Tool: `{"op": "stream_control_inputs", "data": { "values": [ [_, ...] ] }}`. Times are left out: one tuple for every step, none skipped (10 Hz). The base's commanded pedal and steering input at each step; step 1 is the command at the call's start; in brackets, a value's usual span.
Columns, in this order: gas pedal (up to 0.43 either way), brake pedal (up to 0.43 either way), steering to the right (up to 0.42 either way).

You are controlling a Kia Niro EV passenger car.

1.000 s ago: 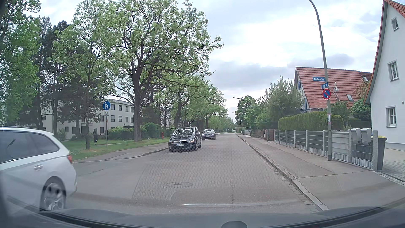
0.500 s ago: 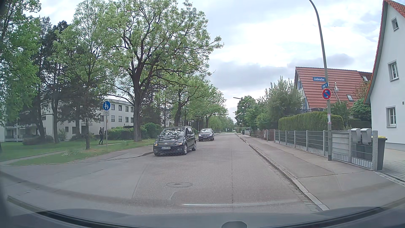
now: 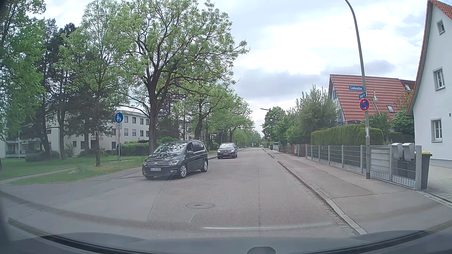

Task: Follow the waypoints while adhering to traffic rules and regulations

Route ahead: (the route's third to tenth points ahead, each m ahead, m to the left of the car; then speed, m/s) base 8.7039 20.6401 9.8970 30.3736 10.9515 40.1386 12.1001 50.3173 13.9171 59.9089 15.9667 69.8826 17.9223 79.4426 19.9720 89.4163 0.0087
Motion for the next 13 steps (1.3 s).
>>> {"op": "stream_control_inputs", "data": {
  "values": [
    [0.000, 0.220, -0.170],
    [0.000, 0.220, -0.171],
    [0.000, 0.220, -0.172],
    [0.000, 0.213, -0.172],
    [0.000, 0.220, -0.172],
    [0.000, 0.213, -0.173],
    [0.000, 0.213, -0.173],
    [0.000, 0.213, -0.172],
    [0.000, 0.213, -0.172],
    [0.000, 0.220, -0.172],
    [0.000, 0.213, -0.172],
    [0.000, 0.220, -0.172],
    [0.000, 0.220, -0.172]
  ]
}}
